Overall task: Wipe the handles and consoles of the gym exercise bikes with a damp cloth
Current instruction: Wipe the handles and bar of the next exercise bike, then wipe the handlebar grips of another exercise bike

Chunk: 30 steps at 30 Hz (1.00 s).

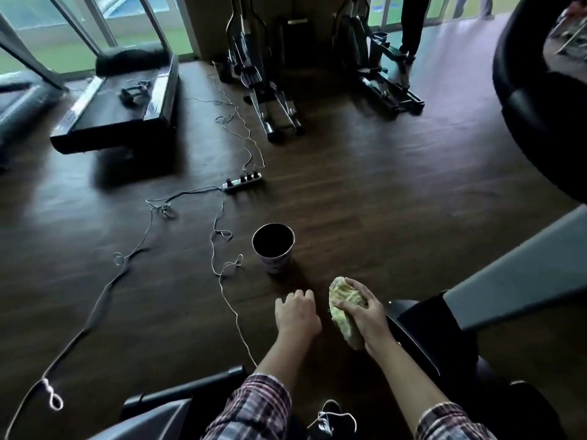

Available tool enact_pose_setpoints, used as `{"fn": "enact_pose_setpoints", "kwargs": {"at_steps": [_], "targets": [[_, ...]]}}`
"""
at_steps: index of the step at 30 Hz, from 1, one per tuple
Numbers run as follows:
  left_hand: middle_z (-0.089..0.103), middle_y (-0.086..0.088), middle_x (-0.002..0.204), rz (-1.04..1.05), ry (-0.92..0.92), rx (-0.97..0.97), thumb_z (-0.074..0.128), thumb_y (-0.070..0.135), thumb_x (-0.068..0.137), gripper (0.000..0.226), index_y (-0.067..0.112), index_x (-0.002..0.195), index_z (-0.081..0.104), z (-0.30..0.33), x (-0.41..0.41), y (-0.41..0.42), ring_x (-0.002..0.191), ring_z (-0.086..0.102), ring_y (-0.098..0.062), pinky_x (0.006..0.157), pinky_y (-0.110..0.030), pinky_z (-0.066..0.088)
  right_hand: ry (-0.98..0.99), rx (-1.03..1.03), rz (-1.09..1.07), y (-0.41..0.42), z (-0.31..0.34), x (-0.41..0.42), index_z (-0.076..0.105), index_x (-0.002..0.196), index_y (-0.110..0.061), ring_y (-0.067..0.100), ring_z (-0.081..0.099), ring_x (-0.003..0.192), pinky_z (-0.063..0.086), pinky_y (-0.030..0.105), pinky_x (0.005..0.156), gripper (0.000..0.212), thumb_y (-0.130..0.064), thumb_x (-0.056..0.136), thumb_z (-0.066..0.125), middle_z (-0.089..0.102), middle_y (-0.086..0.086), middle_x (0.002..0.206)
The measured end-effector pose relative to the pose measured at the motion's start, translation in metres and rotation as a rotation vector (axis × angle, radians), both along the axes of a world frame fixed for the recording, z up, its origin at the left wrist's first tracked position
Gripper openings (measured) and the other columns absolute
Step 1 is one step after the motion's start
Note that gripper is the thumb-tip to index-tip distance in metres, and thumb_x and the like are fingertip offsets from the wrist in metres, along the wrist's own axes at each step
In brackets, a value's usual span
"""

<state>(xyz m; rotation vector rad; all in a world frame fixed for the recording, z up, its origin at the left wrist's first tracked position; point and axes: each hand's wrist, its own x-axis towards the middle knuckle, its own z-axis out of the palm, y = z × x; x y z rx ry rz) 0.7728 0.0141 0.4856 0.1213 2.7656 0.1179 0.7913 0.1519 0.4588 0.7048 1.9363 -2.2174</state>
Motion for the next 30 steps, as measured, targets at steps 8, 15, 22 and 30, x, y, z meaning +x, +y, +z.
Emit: {"fn": "enact_pose_setpoints", "kwargs": {"at_steps": [8,15,22,30], "targets": [[0.053,-0.005,0.129,-0.027,-0.003,0.013,0.049,0.023,0.09,0.038,0.014,0.126,0.047,0.004,-0.074,0.005,0.123,0.048,-0.024,0.101,-0.04,0.035,-0.028,-0.058,-0.046,0.0,0.008,-0.063,0.069,0.113,-0.02,0.01,0.068,0.082,0.061,0.032,0.065,0.047,0.002,0.072,0.079,0.068,0.001,0.107],[0.053,-0.005,0.13,-0.165,-0.001,0.019,0.049,0.022,0.09,0.04,0.014,0.129,0.047,-0.005,-0.177,0.007,0.125,0.047,-0.024,0.103,-0.04,0.034,-0.017,0.001,-0.16,-0.006,0.0,-0.15,0.071,0.107,-0.025,0.01,0.067,0.093,0.059,0.027,0.074,0.042,-0.002,0.072,0.079,0.069,-0.005,0.107],[0.055,-0.005,0.127,-0.355,0.023,0.01,0.051,0.022,0.089,0.038,0.014,0.126,0.048,-0.002,-0.293,-0.002,0.122,0.049,-0.024,0.1,-0.04,0.034,-0.015,-0.064,-0.383,-0.024,0.004,-0.247,0.071,0.108,-0.022,0.011,0.066,0.087,0.062,0.041,0.072,0.04,0.0,0.075,0.078,0.067,-0.008,0.104],[0.054,-0.004,0.127,-0.539,0.029,0.0,0.05,0.024,0.091,0.036,0.015,0.126,0.047,0.006,-0.376,0.012,0.123,0.049,-0.023,0.104,-0.04,0.034,0.0,-0.105,-0.564,-0.021,0.014,-0.304,0.069,0.11,-0.021,0.011,0.069,0.063,0.06,0.038,0.062,0.041,0.001,0.076,0.077,0.069,0.002,0.099]]}}
